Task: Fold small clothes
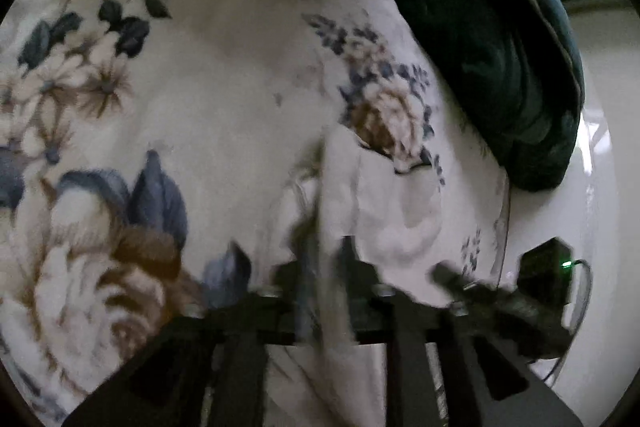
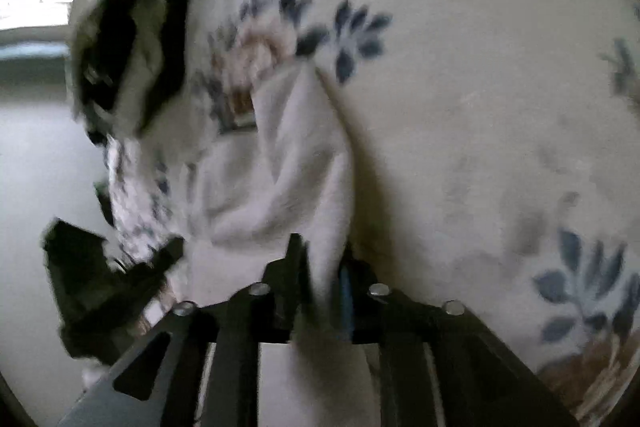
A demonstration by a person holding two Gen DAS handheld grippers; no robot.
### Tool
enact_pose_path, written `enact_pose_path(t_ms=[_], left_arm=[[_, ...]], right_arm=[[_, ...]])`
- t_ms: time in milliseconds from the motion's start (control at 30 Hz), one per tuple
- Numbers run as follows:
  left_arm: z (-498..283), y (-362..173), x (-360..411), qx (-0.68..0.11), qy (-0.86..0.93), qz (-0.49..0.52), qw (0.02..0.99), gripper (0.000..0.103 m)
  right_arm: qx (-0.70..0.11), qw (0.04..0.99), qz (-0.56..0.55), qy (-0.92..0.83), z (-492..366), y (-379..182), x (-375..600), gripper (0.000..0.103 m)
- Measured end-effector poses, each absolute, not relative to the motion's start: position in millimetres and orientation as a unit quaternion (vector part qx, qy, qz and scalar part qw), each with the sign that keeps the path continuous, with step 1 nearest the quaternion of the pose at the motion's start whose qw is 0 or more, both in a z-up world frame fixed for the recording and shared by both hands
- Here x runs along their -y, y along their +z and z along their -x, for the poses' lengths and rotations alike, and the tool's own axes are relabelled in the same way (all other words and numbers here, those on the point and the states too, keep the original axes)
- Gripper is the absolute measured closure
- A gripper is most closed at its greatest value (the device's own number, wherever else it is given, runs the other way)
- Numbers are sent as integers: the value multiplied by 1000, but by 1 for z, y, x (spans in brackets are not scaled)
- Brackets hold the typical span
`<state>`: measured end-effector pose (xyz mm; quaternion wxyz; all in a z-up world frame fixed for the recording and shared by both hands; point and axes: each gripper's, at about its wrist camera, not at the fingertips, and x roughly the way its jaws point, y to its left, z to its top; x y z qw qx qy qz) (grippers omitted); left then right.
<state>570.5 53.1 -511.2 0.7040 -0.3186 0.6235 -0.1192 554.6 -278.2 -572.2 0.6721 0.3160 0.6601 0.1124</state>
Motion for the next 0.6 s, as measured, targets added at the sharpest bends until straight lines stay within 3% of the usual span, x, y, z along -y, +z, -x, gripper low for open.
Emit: enact_pose_path(t_ms=[33,67,100,233,400,600], left_arm=[[-566,-502,-51,-614,-125,318,711,68],[-561,-495,-50,-610,-128,316,715,57],[-554,-487,-47,-604,-135,317,718,54],[-531,-483,-20,-619,-157,275,719,54],[-494,-525,-16,-665,-113,217,706,54],[-471,-541,-53,-652,-94,333,675,52]], right_arm=[[-649,682,-320,106,-551,-563,283,54],[-637,693,-323,101,-545,-553,289,52],[-625,702,-328,99,-538,-543,293,52],[-625,684,-362,106,-507,-533,292,52],[-668,657,-330,114,-475,-556,265,52],[-699,636,-306,112,-465,-591,247,52]])
